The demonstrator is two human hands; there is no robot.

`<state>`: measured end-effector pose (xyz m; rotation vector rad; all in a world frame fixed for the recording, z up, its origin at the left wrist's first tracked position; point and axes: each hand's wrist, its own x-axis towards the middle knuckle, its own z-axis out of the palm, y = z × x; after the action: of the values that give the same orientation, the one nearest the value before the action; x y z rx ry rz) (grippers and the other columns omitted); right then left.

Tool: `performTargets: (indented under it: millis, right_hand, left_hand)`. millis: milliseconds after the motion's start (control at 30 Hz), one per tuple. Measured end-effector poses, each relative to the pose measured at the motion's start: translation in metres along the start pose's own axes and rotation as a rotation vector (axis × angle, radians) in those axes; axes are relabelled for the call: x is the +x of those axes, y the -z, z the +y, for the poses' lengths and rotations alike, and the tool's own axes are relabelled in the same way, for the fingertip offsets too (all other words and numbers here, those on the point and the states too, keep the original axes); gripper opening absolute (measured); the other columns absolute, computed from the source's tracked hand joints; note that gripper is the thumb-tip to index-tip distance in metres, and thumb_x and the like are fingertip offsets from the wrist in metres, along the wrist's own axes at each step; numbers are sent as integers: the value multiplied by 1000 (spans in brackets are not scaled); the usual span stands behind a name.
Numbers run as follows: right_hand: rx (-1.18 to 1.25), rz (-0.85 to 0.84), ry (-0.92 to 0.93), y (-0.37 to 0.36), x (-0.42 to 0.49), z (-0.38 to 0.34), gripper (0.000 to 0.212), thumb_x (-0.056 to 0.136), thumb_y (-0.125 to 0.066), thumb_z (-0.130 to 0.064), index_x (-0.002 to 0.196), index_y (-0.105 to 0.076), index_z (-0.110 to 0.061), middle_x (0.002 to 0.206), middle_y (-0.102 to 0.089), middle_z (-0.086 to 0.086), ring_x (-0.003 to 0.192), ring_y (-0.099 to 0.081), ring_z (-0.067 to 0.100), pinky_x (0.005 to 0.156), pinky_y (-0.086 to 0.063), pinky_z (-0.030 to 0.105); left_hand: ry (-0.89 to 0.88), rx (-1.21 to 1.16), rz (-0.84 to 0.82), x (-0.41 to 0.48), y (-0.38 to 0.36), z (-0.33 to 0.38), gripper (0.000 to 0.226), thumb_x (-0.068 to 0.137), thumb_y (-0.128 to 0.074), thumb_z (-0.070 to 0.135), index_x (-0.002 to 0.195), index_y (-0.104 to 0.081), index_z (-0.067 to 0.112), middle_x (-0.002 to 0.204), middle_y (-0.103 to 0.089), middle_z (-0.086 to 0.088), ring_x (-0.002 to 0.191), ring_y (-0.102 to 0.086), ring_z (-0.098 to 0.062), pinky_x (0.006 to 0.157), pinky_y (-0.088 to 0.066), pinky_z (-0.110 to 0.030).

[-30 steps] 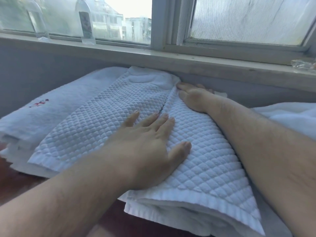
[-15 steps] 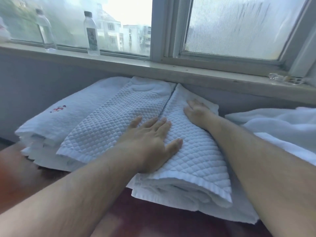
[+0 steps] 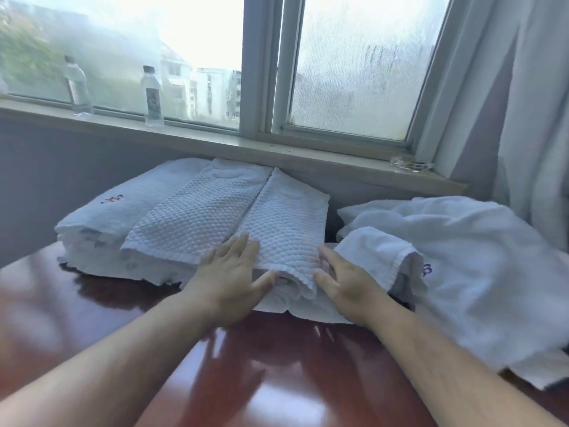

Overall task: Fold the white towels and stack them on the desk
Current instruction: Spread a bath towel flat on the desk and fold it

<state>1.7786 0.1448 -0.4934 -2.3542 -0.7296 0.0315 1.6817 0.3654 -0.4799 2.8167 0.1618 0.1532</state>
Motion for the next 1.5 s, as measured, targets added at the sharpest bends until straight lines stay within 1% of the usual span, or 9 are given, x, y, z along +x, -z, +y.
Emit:
performTargets:
  millis: [200,333,433,867,1000,1133,1233,1333,1500]
  right_hand:
    - [12,206,7,19,-51,14,34,100,-56,-34,133,-61,-28,125,-65,-11,111,-58,-5,95,-43,18]
    - [162,531,-146,29,-81,42,12,91,-56,-32,92,-69,-34,84,-71,-13,83,-65,-2,74,-49,18]
    - [186,565,-263,37,-84,62,17,94,-57,-24,83,-69,-28,77,-72,-6,79,-69,16,78,-55,37]
    - [465,660,-304,22,-56,132,11,89,-58,-32,86,-69,-35,70,-71,-4,55,-63,11,61,-54,36]
    - [487,685,-267,22,-58,128,10,88,-55,-35,95,-55,-27,75,-72,-3,56,-65,13,58,-53,31]
    - [562,629,-264,26,-60,118,19,98,-48,-42,103,-53,-24,81,-75,2,62,-68,20,54,-54,29]
    - [609,545,-226,23,-62,111,42,92,-40,-59,115,-54,-28,88,-77,6,72,-73,25,59,-54,31]
    - [597,495,-204,20,-63,108,62,86,-37,-73,126,-54,-29,102,-76,6,87,-75,26,70,-53,38]
    - [648,493,-205,23,-68,107,82,84,-41,-85,145,-48,-31,139,-62,-3,128,-59,18,106,-47,50]
  left_hand:
    - [-167,-41,156,-28,-6,42,69,99,-39,59,158,-25,27,167,-15,5,153,-7,-15,121,-4,-32]
    - [-380,-247,324,-41,-37,76,33,96,-57,33,128,-62,33,126,-52,18,123,-42,-5,102,-23,-9]
    - [-367,-368,259,-35,-73,98,26,94,-58,30,118,-63,38,113,-48,27,110,-45,4,96,-34,-9]
    - [-220,-636,287,43,-142,113,73,82,-69,18,145,-42,43,132,-36,24,118,-40,10,88,-25,8]
    - [-198,-592,358,42,-141,112,95,80,-73,18,156,-20,41,158,-16,18,133,1,29,93,-4,12]
    - [-64,-433,275,43,-134,108,109,84,-73,47,160,4,36,165,-18,7,151,-12,-7,114,-17,-22]
    - [-80,-413,265,41,-127,106,65,85,-69,49,143,-39,40,128,-56,16,123,-54,-17,94,-50,-34]
    - [-148,-364,229,37,-119,106,13,90,-60,44,98,-65,35,95,-59,17,91,-60,-9,74,-53,-34]
    - [-293,-536,52,35,-117,107,16,87,-62,36,75,-65,26,89,-58,10,80,-59,-6,76,-52,-40]
